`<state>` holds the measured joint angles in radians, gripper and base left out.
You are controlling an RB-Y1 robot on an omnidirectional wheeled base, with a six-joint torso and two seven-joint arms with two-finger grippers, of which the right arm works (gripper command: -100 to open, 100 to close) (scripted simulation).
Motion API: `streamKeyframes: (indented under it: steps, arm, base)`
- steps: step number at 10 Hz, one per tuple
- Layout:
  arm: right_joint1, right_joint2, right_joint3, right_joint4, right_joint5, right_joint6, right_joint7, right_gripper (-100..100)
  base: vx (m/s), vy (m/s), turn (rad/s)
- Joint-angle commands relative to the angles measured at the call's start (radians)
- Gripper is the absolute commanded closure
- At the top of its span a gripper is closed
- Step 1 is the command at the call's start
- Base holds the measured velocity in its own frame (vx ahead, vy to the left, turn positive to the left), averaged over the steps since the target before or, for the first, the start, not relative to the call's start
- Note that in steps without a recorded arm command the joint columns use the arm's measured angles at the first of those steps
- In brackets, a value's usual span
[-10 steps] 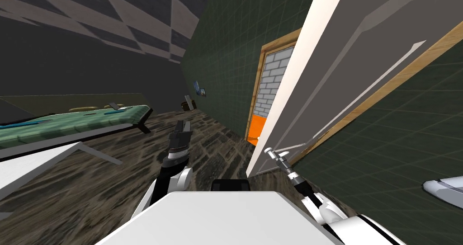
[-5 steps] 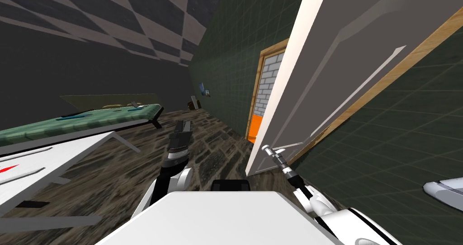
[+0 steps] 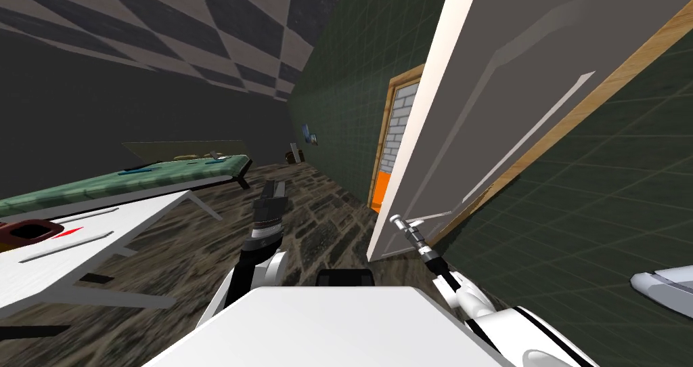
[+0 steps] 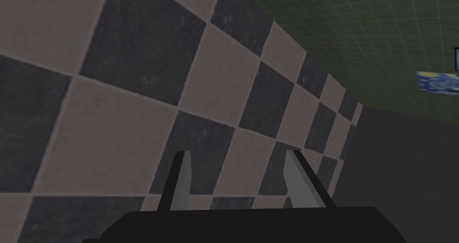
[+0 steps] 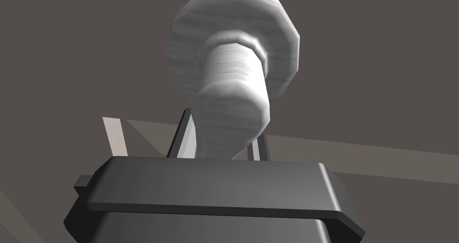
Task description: Pull the door open
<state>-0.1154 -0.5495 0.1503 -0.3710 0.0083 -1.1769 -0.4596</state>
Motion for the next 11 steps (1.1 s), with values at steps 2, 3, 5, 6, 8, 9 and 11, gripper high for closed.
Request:
streamKeyframes:
  steps: [2,3,5,6,8,9,11]
  arm:
    - [-0.031,0.023,0.000,-0.001,-0.005,0.039,0.023,100]
    - [-0.031,0.023,0.000,-0.001,-0.005,0.039,0.023,100]
    - [-0.051,0.037,0.000,-0.006,-0.009,0.070,0.035,100]
    - [-0.058,0.041,-0.001,-0.008,-0.011,0.080,0.039,100]
    - [-0.083,0.057,-0.002,-0.015,-0.016,0.119,0.055,100]
    - [-0.089,0.061,-0.002,-0.016,-0.018,0.129,0.058,100]
    - [-0.106,0.073,-0.003,-0.021,-0.021,0.155,0.069,100]
  base:
    - [-0.170,-0.099,0.150]
    - [-0.123,-0.074,0.071]
    - [-0.087,-0.044,0.054]
    - [-0.176,-0.115,0.171]
    - [-0.197,-0.116,0.166]
    - [-0.180,-0.073,0.089]
    - [-0.118,-0.053,0.054]
